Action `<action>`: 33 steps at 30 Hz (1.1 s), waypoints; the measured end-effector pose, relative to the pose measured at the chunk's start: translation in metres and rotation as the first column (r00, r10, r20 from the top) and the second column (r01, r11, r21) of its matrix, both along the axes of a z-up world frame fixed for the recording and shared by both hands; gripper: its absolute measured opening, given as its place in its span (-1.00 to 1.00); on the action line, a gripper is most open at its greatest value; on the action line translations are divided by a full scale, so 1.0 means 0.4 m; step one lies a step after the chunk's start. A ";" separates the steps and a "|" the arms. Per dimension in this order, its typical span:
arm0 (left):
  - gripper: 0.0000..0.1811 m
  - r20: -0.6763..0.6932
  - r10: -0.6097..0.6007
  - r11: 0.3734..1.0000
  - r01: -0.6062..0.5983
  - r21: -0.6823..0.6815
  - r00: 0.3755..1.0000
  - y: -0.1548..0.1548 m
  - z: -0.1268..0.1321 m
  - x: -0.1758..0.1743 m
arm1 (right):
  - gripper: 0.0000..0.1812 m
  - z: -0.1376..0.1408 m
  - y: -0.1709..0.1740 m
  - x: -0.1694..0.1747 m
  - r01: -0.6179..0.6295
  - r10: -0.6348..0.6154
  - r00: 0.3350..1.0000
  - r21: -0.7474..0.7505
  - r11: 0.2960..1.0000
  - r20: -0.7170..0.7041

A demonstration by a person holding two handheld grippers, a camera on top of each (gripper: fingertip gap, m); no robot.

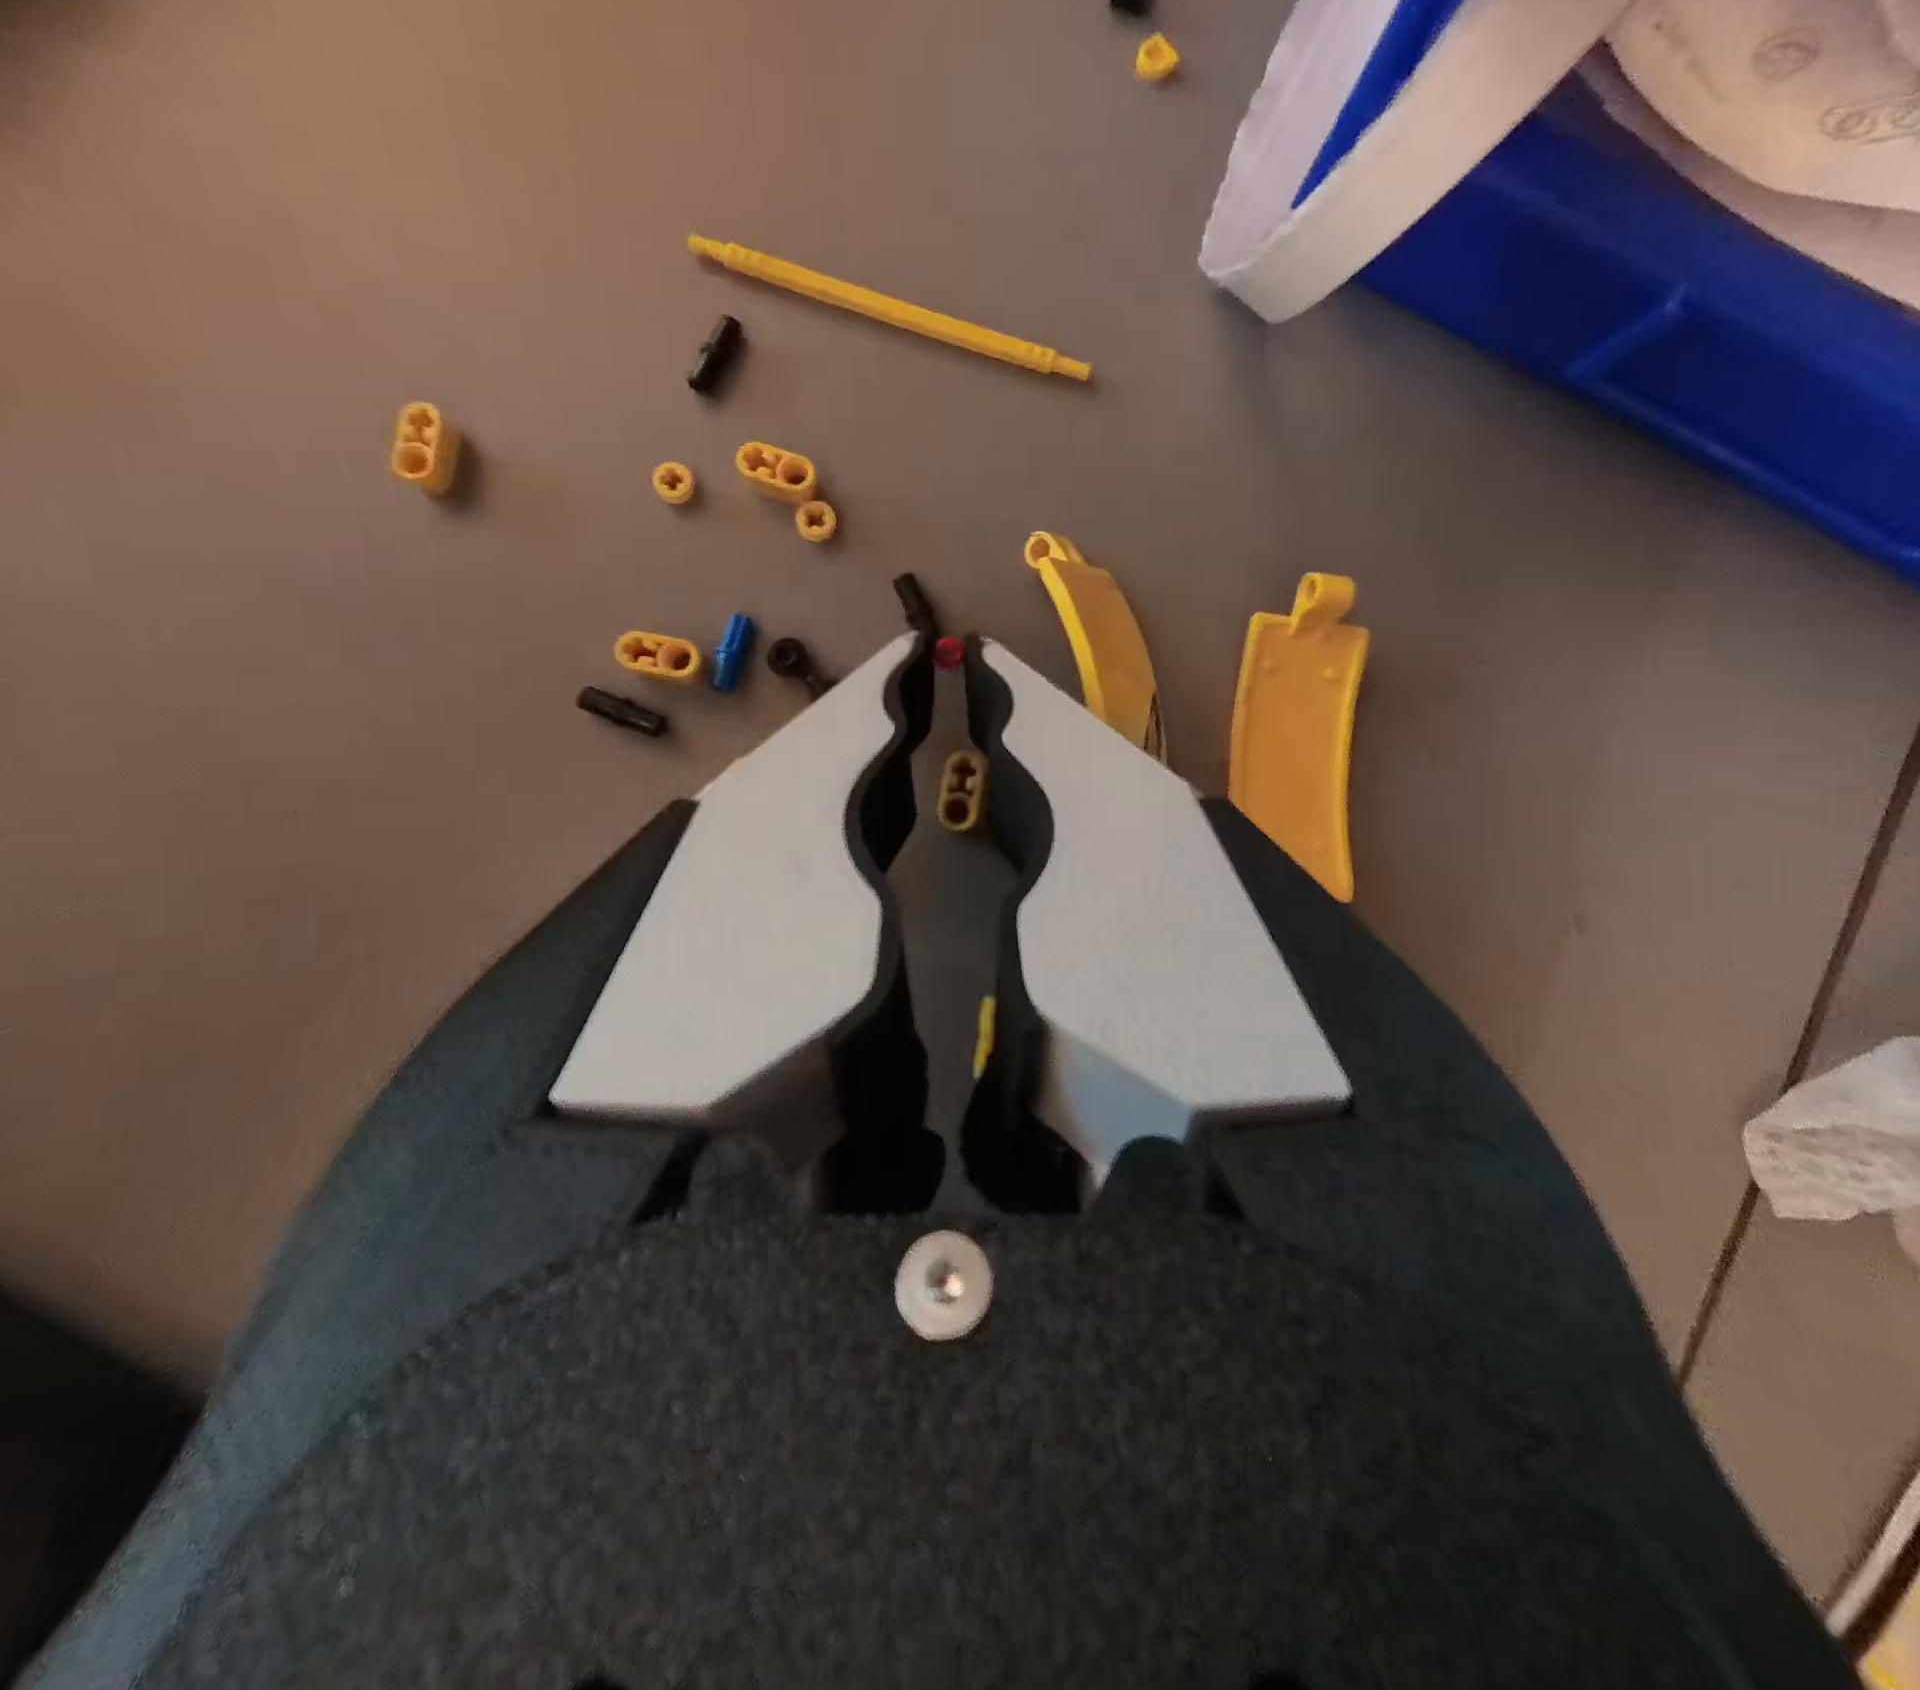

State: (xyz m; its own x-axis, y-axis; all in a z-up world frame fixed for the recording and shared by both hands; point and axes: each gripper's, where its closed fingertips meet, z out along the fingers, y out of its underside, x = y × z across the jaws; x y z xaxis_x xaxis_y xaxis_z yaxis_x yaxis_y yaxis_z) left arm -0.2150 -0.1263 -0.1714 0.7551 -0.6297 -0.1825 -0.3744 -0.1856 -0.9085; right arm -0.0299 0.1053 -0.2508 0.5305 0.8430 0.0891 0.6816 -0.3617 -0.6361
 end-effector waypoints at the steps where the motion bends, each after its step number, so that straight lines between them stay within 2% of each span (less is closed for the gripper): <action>1: -0.75 -0.032 -0.034 0.996 0.031 -0.089 0.999 0.032 -0.008 0.031 | -0.94 -0.005 0.002 0.004 -0.001 0.001 1.000 0.004 1.000 0.006; 2: -0.75 -0.088 -0.059 0.982 0.042 -0.183 0.994 0.070 -0.023 0.057 | -0.93 -0.010 0.001 0.005 -0.004 0.004 1.000 0.001 1.000 0.003; 6: -0.75 -0.230 -0.216 0.915 0.114 -0.386 0.949 0.248 -0.072 0.177 | -0.81 -0.013 -0.011 0.009 -0.022 0.019 0.998 -0.045 0.999 -0.064; 9: -0.75 -0.272 -0.323 0.870 0.171 -0.462 0.906 0.356 -0.100 0.255 | -0.80 0.021 -0.005 0.045 -0.012 0.012 0.997 0.005 1.000 -0.075; 11: -0.75 -0.264 -0.341 0.855 0.181 -0.486 0.902 0.417 -0.114 0.292 | -0.81 0.061 -0.013 0.064 0.002 0.001 0.991 0.021 1.000 -0.130; 14: -0.75 -0.248 -0.377 0.835 0.212 -0.507 0.892 0.459 -0.145 0.342 | -0.82 0.093 -0.042 0.092 0.002 0.004 0.983 0.032 0.999 -0.182; 18: -0.75 -0.298 -0.401 0.834 0.210 -0.511 0.866 0.478 -0.191 0.365 | -0.85 0.089 -0.090 0.124 -0.014 0.018 0.982 0.024 1.000 -0.188; 19: -0.69 -0.308 -0.397 0.835 0.200 -0.513 0.865 0.481 -0.199 0.365 | -0.85 0.089 -0.101 0.127 -0.022 0.025 0.980 0.017 1.000 -0.197; 23: -0.59 -0.298 -0.380 0.842 0.194 -0.504 0.876 0.488 -0.188 0.357 | -0.85 0.102 -0.127 0.126 -0.047 0.049 0.975 0.014 0.999 -0.217; 25: -0.56 -0.258 -0.352 0.850 0.192 -0.491 0.900 0.486 -0.146 0.328 | -0.85 0.115 -0.141 0.119 -0.064 0.067 0.975 0.024 0.998 -0.212; 28: -0.56 -0.112 -0.325 0.859 0.244 -0.451 0.939 0.426 -0.019 0.255 | -0.83 0.150 -0.189 0.074 -0.137 0.144 0.958 0.045 0.990 -0.249; 31: -0.56 -0.032 -0.269 0.904 0.241 -0.354 0.963 0.307 0.100 0.109 | -0.64 0.192 -0.304 -0.069 -0.311 0.322 0.876 0.089 0.946 -0.359; 33: -0.56 0.009 -0.186 0.940 0.181 -0.290 0.982 0.220 0.133 -0.017 | -0.62 0.183 -0.415 -0.194 -0.453 0.470 0.811 0.136 0.881 -0.348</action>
State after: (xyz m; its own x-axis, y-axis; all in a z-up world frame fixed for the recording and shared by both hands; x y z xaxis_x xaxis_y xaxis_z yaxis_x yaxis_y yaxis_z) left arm -0.2216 -0.0381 -0.1184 0.6197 -0.7847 0.0150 -0.4426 -0.3652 -0.8190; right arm -0.1077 -0.0608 -0.1777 0.0816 0.9966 0.0123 0.4807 -0.0285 -0.8764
